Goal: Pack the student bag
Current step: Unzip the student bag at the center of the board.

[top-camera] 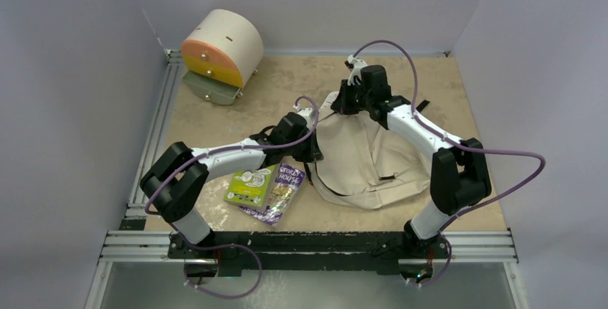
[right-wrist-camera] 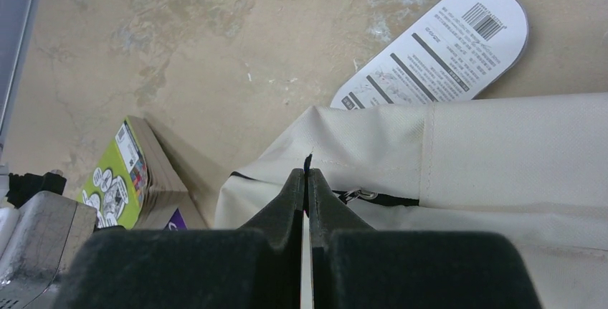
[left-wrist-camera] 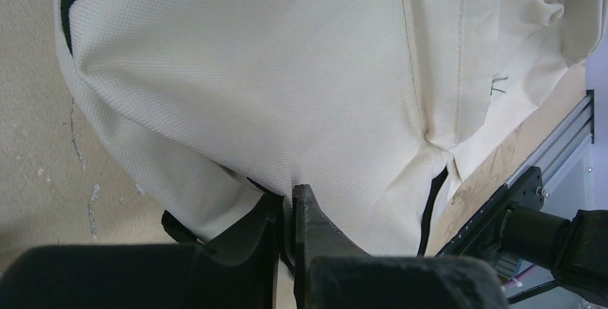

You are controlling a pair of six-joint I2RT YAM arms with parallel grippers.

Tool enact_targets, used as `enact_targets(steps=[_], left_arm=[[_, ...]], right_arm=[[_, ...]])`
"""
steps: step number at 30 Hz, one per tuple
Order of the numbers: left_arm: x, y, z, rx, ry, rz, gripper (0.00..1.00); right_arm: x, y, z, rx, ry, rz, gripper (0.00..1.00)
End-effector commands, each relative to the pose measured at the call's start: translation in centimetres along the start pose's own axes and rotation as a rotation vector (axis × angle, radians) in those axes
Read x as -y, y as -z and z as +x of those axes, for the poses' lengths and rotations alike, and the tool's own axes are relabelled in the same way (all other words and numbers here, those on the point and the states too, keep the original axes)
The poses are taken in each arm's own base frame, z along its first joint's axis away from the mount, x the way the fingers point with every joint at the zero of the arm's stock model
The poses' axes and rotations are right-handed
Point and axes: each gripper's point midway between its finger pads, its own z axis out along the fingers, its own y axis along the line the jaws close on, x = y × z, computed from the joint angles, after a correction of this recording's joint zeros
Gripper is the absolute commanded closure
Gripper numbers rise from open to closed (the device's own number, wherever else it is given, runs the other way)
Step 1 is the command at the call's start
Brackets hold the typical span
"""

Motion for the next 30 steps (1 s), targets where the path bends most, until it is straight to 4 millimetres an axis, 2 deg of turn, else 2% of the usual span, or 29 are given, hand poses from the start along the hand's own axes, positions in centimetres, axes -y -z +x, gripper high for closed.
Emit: enact_targets(steps=[1,7,12,16,21,27,30], left_arm=[[0.5,0.0,-1.9,0.075,-0.033,0.005,1.00],[0.0,1.0,-1.8,0.087,-0.038,-0.023,0.98],[0.3,2.8,-3.1,0.144,-0.069,-0.030,0.70],[1.0,5.1,-5.9,0.252,-0.137,-0.039,0.57],[2.6,6.9,-9.8,0.404,-0.277,-0.019,0.54],[4.3,5.3,-12.2,0.482,-0.491,0.032,0.55],[5.1,4.7,-13.4,0.573,-0.585,0.065,0.55]], right_arm=[[-3.4,1.6,-2.3,0.084,0.043,-0.123,1.00],[-1.1,2.4,-2.2,0.120,0.008,0.023,1.00],[-0.3,2.9,-2.1,0.144,0.000,0.064,1.00],[-0.1,3.1,-1.9,0.156,-0.025,0.076,1.00],[0.1,3.5,-2.7,0.202,-0.070,0.100,1.00],[0.6,3.9,-3.9,0.247,-0.125,0.122,1.00],[0.3,3.9,-4.2,0.242,-0.147,0.091,1.00]])
